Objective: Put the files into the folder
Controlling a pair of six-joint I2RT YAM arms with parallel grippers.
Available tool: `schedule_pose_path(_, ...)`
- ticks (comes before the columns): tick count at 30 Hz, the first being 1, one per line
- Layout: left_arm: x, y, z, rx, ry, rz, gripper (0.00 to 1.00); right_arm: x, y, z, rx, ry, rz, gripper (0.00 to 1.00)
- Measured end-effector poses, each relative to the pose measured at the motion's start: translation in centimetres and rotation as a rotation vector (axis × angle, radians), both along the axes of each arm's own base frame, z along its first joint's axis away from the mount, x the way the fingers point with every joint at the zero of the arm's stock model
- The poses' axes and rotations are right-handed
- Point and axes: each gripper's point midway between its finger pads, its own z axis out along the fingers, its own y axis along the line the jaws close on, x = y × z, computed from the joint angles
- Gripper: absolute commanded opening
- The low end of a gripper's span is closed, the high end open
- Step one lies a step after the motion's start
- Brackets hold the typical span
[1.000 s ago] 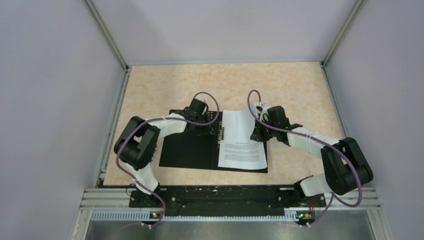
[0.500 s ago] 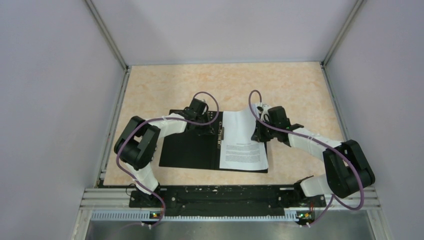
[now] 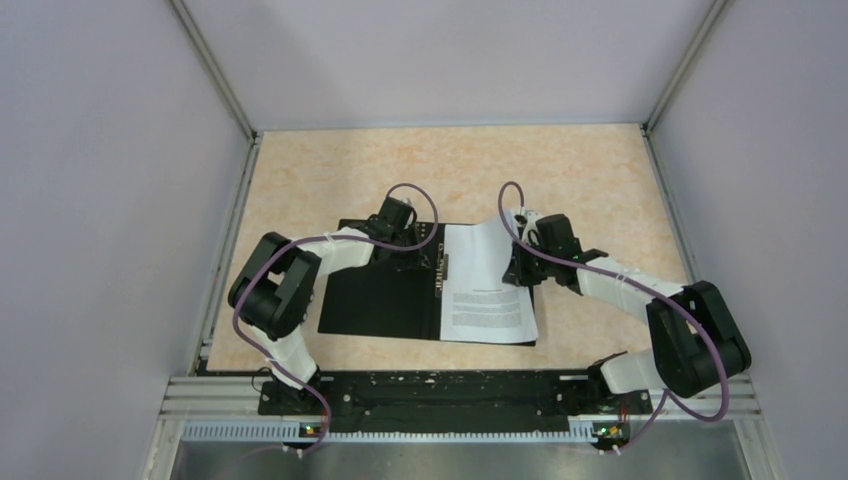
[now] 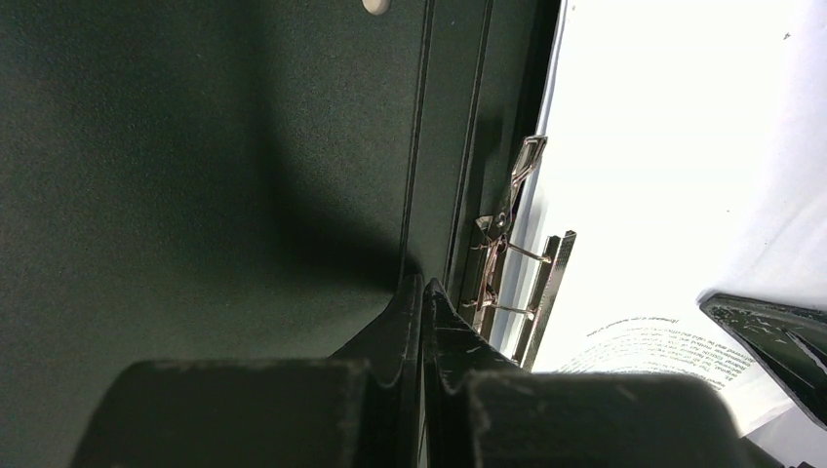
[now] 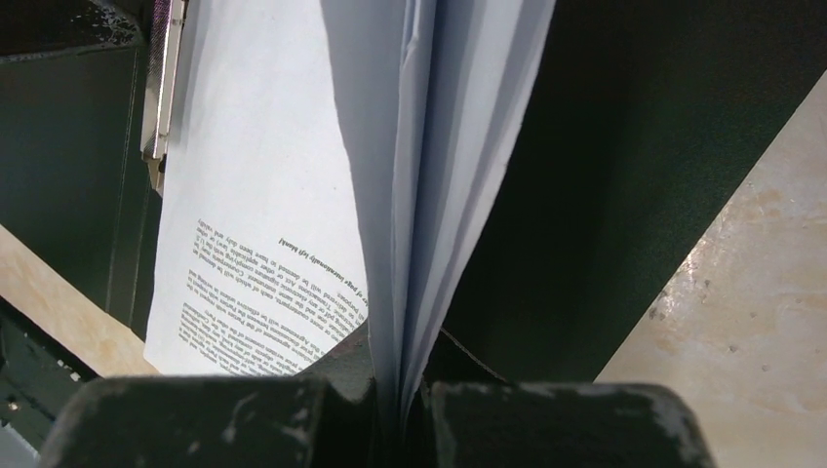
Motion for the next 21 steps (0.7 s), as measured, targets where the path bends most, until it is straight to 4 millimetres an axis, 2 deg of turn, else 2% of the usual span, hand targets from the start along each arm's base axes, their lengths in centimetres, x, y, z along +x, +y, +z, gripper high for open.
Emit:
schedule_pose_path(10,0.06,-0.09,0.0,-0.007,-0.004,0.002,0.01,-0.16,0.87,0.29,0.029,0.008,-0.004,0.0)
schedule_pose_path(21,0.05,-0.13,0.01,-0.009,-0.004,0.0,0.04,-0.1,0.77,0.1,0.028,0.022,-0.032,0.02)
